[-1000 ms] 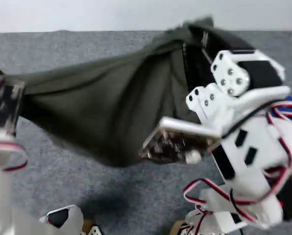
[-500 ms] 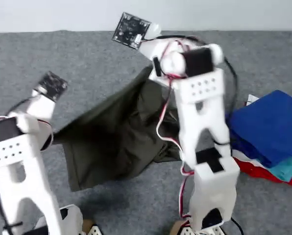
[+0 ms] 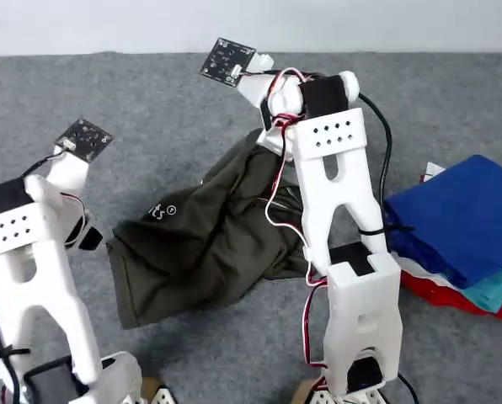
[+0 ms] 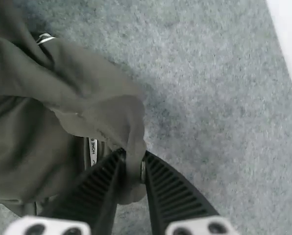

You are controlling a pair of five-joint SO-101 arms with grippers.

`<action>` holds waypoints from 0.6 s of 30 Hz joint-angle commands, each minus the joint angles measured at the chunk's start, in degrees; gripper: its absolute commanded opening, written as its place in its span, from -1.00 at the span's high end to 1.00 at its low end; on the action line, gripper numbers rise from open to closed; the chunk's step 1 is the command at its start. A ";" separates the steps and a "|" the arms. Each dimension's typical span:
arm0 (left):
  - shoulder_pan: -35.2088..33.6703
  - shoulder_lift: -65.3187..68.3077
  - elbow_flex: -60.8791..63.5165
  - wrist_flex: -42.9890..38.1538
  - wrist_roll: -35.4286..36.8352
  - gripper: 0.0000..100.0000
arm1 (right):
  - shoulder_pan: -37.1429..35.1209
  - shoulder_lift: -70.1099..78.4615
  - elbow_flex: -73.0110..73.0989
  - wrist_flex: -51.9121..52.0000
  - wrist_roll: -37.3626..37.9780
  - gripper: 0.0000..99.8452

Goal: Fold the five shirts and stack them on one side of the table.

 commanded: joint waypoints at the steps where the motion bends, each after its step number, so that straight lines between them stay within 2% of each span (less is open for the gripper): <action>1: 2.11 0.09 -3.12 6.15 -5.45 0.59 | 1.27 -0.92 -0.79 1.36 -0.88 0.98; 6: 8.79 0.18 0.48 8.79 -10.90 0.59 | 1.36 -0.84 -0.70 1.36 -0.88 0.98; 11: 21.27 0.18 8.04 6.42 -12.57 0.59 | 1.89 -0.84 -0.70 1.36 -1.05 0.98; 14: 27.69 0.18 13.67 0.97 -11.16 0.59 | 2.86 -0.84 -0.79 1.36 -3.60 0.98; 18: 31.38 0.26 18.24 -8.09 -8.88 0.59 | 5.05 -1.10 -0.79 1.36 -4.22 0.98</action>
